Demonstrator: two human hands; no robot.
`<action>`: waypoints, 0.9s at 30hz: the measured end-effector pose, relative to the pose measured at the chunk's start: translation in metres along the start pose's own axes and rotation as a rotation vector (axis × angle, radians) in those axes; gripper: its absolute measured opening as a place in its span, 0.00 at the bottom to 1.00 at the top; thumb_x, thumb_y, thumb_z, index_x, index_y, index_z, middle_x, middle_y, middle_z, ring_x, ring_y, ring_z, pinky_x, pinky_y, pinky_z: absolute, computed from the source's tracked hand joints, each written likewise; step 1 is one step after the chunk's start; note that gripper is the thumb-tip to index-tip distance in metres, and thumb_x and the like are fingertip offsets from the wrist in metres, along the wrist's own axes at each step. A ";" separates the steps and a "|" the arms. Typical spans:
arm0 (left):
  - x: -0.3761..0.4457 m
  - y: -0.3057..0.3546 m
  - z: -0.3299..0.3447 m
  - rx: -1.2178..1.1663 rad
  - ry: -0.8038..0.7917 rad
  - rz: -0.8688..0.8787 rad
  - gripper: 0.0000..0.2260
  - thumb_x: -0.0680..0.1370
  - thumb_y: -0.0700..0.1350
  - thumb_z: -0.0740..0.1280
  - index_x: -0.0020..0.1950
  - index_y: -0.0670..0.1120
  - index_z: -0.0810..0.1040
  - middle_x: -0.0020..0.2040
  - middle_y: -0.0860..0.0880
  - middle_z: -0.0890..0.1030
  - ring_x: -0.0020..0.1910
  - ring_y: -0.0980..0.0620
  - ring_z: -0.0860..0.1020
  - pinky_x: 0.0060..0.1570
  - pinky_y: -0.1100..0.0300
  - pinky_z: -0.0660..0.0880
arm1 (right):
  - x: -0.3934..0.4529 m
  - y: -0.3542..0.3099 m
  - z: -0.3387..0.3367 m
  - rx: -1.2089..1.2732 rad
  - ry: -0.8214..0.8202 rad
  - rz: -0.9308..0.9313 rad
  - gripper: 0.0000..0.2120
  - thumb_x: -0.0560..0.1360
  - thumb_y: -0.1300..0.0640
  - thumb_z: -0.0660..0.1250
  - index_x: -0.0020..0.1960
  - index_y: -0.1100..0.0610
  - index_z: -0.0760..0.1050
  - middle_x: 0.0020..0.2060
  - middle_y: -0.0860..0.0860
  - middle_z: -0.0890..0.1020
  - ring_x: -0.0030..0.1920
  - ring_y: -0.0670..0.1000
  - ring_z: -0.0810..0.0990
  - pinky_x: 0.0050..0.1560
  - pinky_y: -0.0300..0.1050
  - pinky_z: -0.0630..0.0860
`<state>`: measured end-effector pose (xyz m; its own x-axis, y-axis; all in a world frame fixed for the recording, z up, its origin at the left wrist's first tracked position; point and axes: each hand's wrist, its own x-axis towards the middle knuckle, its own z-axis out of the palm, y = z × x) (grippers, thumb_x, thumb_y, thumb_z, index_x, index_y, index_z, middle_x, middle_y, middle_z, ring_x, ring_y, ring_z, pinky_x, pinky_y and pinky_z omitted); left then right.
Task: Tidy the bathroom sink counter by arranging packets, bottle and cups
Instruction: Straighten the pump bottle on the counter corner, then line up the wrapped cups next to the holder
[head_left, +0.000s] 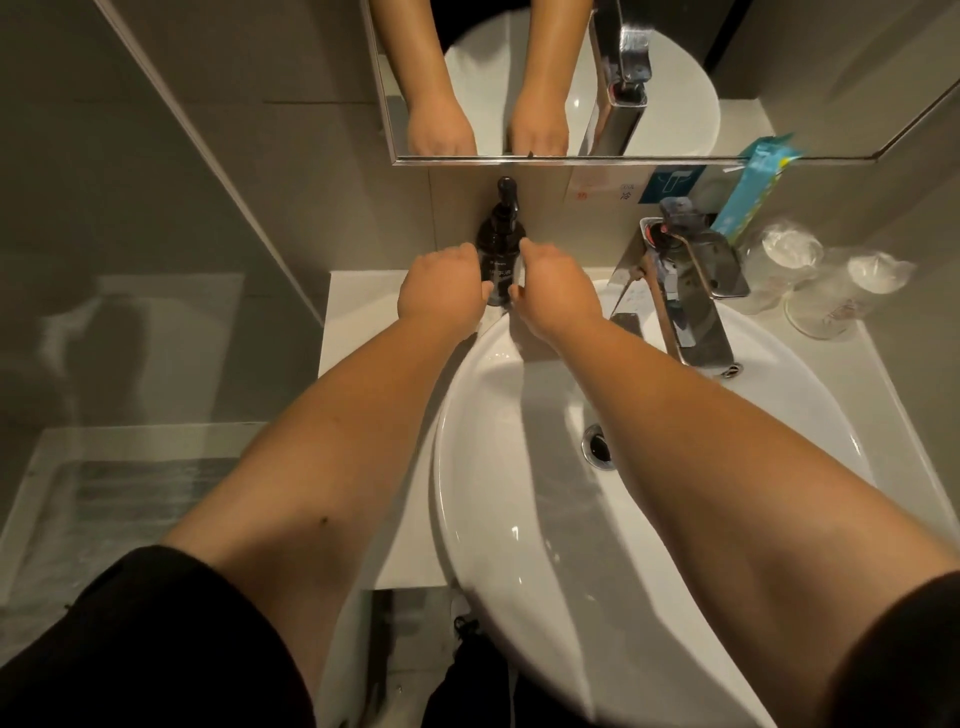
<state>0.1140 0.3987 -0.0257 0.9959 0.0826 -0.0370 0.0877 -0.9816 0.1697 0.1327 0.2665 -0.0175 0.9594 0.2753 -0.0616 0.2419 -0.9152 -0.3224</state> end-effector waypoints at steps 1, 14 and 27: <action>-0.010 0.000 -0.002 0.035 -0.001 0.051 0.17 0.80 0.54 0.61 0.61 0.44 0.72 0.56 0.43 0.78 0.54 0.42 0.76 0.52 0.50 0.73 | -0.012 0.000 -0.002 -0.029 -0.019 -0.039 0.18 0.77 0.58 0.65 0.66 0.60 0.69 0.59 0.59 0.76 0.59 0.60 0.74 0.54 0.51 0.73; -0.163 0.029 -0.020 0.278 0.005 0.231 0.24 0.78 0.59 0.57 0.67 0.46 0.70 0.63 0.45 0.75 0.62 0.44 0.71 0.66 0.48 0.64 | -0.177 0.040 -0.027 -0.282 -0.092 -0.261 0.27 0.77 0.46 0.63 0.72 0.56 0.66 0.70 0.58 0.70 0.69 0.59 0.67 0.69 0.54 0.66; -0.268 0.155 0.004 0.222 0.047 0.258 0.17 0.76 0.57 0.60 0.55 0.45 0.73 0.53 0.46 0.78 0.53 0.44 0.75 0.57 0.51 0.68 | -0.300 0.139 -0.061 -0.285 -0.063 -0.254 0.26 0.76 0.44 0.63 0.68 0.58 0.70 0.64 0.57 0.75 0.65 0.59 0.72 0.66 0.53 0.68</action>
<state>-0.1391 0.2242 0.0065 0.9851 -0.1701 0.0256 -0.1687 -0.9844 -0.0510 -0.1128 0.0387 0.0141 0.8550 0.5133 -0.0741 0.5099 -0.8581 -0.0602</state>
